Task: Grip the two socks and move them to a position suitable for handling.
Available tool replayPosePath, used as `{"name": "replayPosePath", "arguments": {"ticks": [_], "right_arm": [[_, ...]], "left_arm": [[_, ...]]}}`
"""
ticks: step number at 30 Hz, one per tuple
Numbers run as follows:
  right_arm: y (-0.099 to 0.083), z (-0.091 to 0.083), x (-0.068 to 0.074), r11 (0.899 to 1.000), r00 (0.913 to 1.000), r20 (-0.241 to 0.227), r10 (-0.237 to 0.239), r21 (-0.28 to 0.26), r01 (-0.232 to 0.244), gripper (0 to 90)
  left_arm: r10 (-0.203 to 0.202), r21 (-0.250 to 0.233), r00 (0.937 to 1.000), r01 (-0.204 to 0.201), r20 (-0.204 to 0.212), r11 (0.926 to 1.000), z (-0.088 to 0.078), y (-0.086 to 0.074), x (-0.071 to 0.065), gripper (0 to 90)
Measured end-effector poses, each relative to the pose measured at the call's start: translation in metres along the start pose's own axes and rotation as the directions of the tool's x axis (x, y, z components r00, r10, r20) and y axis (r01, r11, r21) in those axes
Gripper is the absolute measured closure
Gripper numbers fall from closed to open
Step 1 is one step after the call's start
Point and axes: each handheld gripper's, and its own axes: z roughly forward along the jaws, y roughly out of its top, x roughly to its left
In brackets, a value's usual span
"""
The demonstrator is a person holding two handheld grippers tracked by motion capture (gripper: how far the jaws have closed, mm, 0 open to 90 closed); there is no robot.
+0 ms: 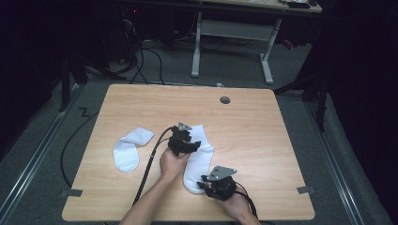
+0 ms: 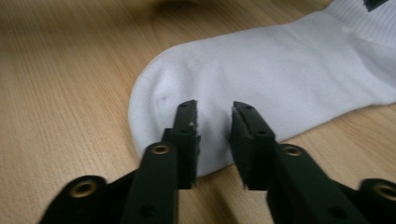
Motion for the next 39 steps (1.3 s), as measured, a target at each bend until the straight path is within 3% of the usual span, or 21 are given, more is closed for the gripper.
{"name": "replayPosePath", "arguments": {"ticks": [2, 3, 4, 6, 7, 10, 15, 21, 26, 27, 32, 35, 39], "right_arm": [[0.002, 0.000, 0.000, 1.000, 0.9998, 0.019, -0.001, 0.005, 0.000, 62.5], [0.005, -0.003, -0.004, 0.999, 0.9992, 0.024, 0.031, -0.027, -0.031, 62.4], [0.005, -0.003, -0.004, 0.999, 0.9992, 0.024, 0.031, -0.027, -0.031, 62.4], [0.011, -0.009, -0.018, 0.994, 0.9932, 0.057, 0.101, -0.055, -0.098, 64.9], [0.011, -0.009, -0.018, 0.994, 0.9932, 0.057, 0.101, -0.055, -0.098, 64.9], [0.019, -0.006, -0.041, 0.983, 0.9776, 0.112, 0.178, -0.063, -0.172, 69.1], [0.030, 0.010, -0.057, 0.980, 0.9666, 0.160, 0.200, -0.049, -0.194, 71.8], [0.046, 0.027, -0.063, 0.981, 0.9626, 0.189, 0.194, -0.042, -0.190, 71.8], [0.048, 0.038, -0.070, 0.979, 0.9591, 0.199, 0.201, -0.021, -0.201, 70.3], [0.046, 0.041, -0.074, 0.977, 0.9559, 0.205, 0.210, 0.000, -0.215, 69.2], [0.044, 0.043, -0.078, 0.976, 0.9538, 0.215, 0.209, 0.010, -0.217, 67.6], [0.042, 0.043, -0.081, 0.977, 0.9525, 0.222, 0.208, 0.004, -0.215, 62.4], [0.042, 0.043, -0.080, 0.978, 0.9521, 0.229, 0.203, 0.000, -0.208, 59.3]], "left_arm": [[0.030, 0.008, 0.9996, -0.030, 0.001, 0.9995, -0.007, -0.010, -0.005, 47.8], [0.057, 0.011, 0.9984, -0.057, -0.003, 0.9983, -0.014, -0.019, -0.008, 47.3], [0.057, 0.011, 0.9984, -0.057, -0.003, 0.9983, -0.014, -0.019, -0.008, 46.8], [0.073, 0.000, 0.9973, -0.073, -0.008, 0.9973, -0.025, -0.031, -0.011, 46.3], [0.073, 0.000, 0.9973, -0.073, -0.008, 0.9973, -0.025, -0.031, -0.011, 45.9], [0.098, -0.017, 0.9950, -0.099, -0.019, 0.9950, -0.035, -0.040, -0.018, 44.9], [0.126, -0.004, 0.9910, -0.127, -0.044, 0.9919, -0.040, -0.046, -0.025, 42.3], [0.161, 0.019, 0.9847, -0.160, -0.067, 0.9869, -0.042, -0.053, -0.028, 41.9], [0.158, 0.028, 0.9853, -0.156, -0.065, 0.9873, -0.041, -0.060, -0.030, 41.5], [0.182, 0.039, 0.9810, -0.180, -0.067, 0.9829, -0.038, -0.063, -0.032, 41.8], [0.193, 0.027, 0.9792, -0.191, -0.064, 0.9812, -0.038, -0.066, -0.037, 41.6], [0.197, -0.011, 0.9785, -0.198, -0.060, 0.9801, -0.038, -0.072, -0.040, 41.6], [0.195, -0.011, 0.9791, -0.195, -0.060, 0.9807, -0.039, -0.073, -0.041, 41.6]]}}
